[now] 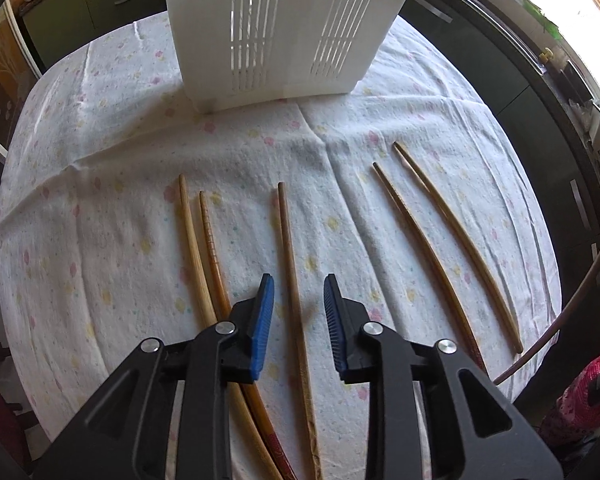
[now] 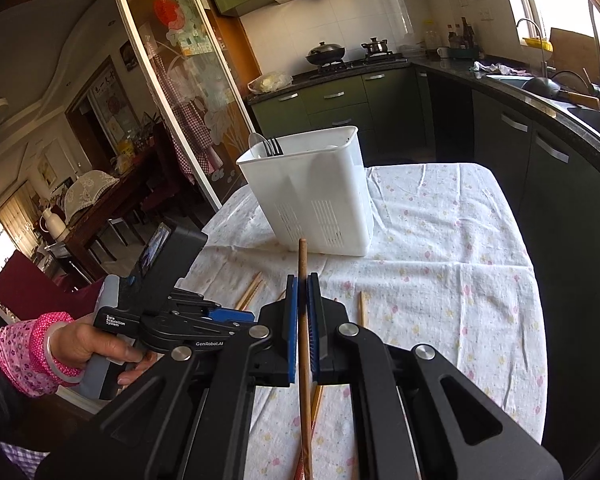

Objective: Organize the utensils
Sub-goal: 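Lift the chopsticks from the cloth with both tools, then carry both chopsticks over the white holder and open both tools to drop them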

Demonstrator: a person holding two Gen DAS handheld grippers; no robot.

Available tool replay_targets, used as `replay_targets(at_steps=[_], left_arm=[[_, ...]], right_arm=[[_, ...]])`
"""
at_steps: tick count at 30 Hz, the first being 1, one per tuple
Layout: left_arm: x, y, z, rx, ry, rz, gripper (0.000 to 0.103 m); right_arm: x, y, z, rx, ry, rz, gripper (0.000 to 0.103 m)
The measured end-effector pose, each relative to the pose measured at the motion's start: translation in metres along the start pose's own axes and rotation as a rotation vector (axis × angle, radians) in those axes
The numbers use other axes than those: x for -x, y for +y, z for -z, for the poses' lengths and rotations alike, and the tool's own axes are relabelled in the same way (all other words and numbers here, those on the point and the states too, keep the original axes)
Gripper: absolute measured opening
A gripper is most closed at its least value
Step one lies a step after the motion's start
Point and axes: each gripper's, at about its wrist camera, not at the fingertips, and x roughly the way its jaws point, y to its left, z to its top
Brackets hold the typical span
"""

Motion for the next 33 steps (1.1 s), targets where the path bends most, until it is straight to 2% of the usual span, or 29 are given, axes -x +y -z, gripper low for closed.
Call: replay_targets(at_steps=[1, 2, 8, 22, 33], left_arm=[[-0.001, -0.002, 0.0, -0.01, 0.005, -0.002, 0.01], [-0.002, -0.003, 0.0, -0.013, 0.014, 0.007, 0.006], [0.006, -0.008, 0.0, -0.022, -0.012, 0.016, 0.005], [0.119, -0.021, 0.015, -0.069, -0.242, 0.07, 0.005], [0.174, -0.032, 0.026, -0.101, -0.361, 0.092, 0.005]], right_arm=[[0.0, 0.0, 0.0, -0.001, 0.0, 0.0, 0.005], [0.0, -0.001, 0.0, -0.002, 0.0, -0.001, 0.005], [0.003, -0.003, -0.001, -0.01, -0.006, -0.007, 0.005], [0.018, 0.001, 0.0, -0.001, -0.035, -0.017, 0.006], [0.028, 0.01, -0.002, 0.02, -0.056, -0.027, 0.006]])
